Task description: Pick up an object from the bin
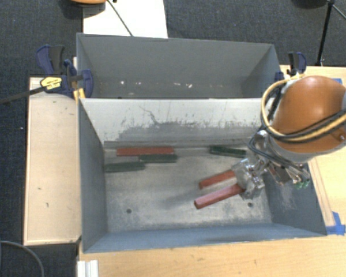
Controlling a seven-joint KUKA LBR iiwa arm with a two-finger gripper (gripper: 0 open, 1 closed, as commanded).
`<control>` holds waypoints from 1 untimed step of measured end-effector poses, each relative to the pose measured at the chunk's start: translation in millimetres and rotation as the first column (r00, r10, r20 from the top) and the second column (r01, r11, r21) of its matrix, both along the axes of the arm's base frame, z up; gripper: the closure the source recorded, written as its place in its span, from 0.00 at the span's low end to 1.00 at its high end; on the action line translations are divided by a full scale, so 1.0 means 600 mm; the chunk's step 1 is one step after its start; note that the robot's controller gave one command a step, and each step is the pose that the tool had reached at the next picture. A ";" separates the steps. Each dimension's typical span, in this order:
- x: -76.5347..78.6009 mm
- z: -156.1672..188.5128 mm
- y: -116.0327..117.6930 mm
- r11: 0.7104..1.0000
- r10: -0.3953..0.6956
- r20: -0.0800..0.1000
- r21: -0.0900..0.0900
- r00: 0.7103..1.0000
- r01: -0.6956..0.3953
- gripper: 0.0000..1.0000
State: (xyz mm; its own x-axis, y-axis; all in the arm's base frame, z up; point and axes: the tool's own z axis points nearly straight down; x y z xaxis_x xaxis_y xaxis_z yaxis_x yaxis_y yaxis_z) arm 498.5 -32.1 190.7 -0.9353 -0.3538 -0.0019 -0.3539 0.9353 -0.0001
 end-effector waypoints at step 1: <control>-0.021 0.069 0.002 1.000 -0.011 -0.004 0.000 1.000 0.011 1.00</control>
Offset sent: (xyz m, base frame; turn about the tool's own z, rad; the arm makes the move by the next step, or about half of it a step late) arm 0.0193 -0.0128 0.1423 0.0002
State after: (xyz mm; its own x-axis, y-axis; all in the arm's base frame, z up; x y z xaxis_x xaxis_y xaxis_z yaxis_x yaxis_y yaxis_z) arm 486.2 -30.9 232.3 -0.9392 -0.3434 0.0020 -0.3434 0.9392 0.0018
